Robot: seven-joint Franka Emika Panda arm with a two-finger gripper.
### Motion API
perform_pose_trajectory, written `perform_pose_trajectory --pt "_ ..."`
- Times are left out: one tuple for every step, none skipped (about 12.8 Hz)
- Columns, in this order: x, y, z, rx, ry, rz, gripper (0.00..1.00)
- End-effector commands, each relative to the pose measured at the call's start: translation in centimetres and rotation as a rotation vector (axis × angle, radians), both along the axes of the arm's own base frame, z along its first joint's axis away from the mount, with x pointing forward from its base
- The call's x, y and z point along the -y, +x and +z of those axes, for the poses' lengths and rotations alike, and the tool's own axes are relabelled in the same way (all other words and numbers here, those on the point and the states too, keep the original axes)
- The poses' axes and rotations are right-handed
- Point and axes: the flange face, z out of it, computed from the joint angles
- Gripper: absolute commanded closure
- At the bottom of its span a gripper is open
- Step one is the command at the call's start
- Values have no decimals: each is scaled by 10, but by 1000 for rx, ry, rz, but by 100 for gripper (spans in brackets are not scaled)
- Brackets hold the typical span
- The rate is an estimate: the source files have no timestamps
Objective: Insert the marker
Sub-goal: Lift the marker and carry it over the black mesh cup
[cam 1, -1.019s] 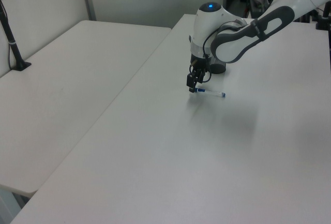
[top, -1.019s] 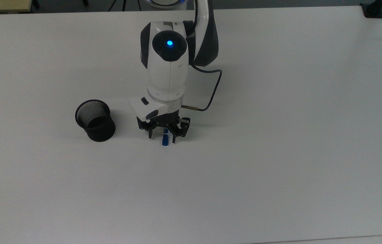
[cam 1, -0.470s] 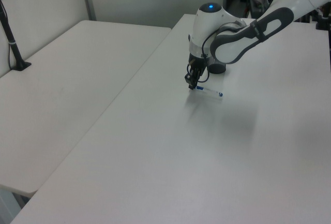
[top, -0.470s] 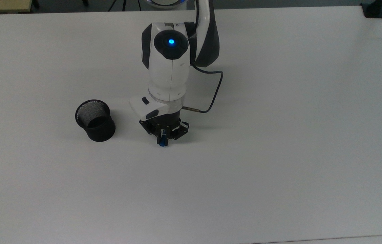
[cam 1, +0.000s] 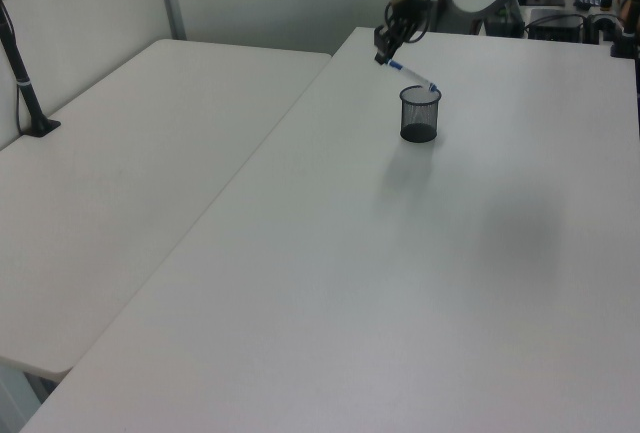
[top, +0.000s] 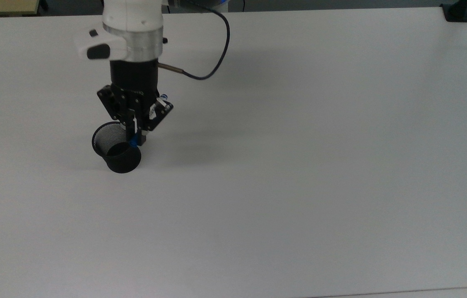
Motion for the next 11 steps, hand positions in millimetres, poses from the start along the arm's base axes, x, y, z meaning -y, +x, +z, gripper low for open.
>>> perform_pose_trajectory --pt "19 -54 2 177 -3 7 100" --pt "34 -57 6 231 -22 6 100" --pt "49 -58 7 249 -46 10 100" --pt "62 -59 8 267 -69 12 100" --pt "70 -60 6 303 -90 21 100" --pt "77 -60 -1 328 -100 18 100" --pt "83 -60 -8 351 -111 16 100" --pt "84 -59 -18 367 -116 18 100" --pt "86 -59 -27 385 -122 19 100" --pt "87 -57 -37 419 -129 21 100" --pt "89 -54 -47 440 -135 22 100"
